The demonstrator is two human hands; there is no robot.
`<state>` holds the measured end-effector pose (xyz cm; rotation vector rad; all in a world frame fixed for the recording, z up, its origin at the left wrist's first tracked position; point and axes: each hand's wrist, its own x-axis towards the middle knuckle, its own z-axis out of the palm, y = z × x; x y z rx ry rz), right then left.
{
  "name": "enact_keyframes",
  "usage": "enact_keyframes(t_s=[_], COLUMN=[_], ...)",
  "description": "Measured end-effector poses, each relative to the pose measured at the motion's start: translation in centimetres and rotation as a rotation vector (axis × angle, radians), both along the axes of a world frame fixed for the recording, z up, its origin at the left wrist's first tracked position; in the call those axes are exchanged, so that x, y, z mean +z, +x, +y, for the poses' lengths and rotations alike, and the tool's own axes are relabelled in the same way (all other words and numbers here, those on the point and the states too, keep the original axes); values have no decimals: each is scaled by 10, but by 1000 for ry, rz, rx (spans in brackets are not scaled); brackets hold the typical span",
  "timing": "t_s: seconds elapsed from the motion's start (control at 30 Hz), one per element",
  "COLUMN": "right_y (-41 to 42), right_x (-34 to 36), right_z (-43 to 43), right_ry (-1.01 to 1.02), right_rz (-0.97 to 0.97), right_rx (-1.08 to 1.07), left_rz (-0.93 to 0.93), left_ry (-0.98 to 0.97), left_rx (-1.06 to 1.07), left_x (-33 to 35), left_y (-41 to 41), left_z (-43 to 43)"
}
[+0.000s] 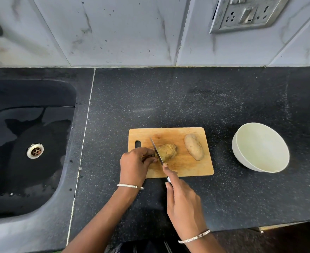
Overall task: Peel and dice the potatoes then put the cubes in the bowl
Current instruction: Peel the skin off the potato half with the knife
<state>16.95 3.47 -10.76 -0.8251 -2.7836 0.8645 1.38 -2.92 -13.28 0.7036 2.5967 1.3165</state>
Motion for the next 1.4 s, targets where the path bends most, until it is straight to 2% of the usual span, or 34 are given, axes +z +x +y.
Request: enact_keyframes(t_s=[0.2, 0.67, 0.8, 1.03, 1.4], right_y=[-18, -12, -12, -9, 34], right_x=[-9, -21, -22, -16, -2], right_z=[1, -7, -7, -2, -6], right_ry=[22, 247, 214, 65, -8], right_rz=[51, -105, -118, 37, -62], right_rx=[-32, -50, -48, -39, -16], left_rz=[8, 55, 53, 64, 18], left_ry=[6, 15, 26, 43, 71], left_rx=[12, 7, 18, 25, 10], left_x=[-1, -4, -4, -7, -11], left_y=[2, 2, 3, 4, 1], left_z=[0, -2, -1, -4, -6])
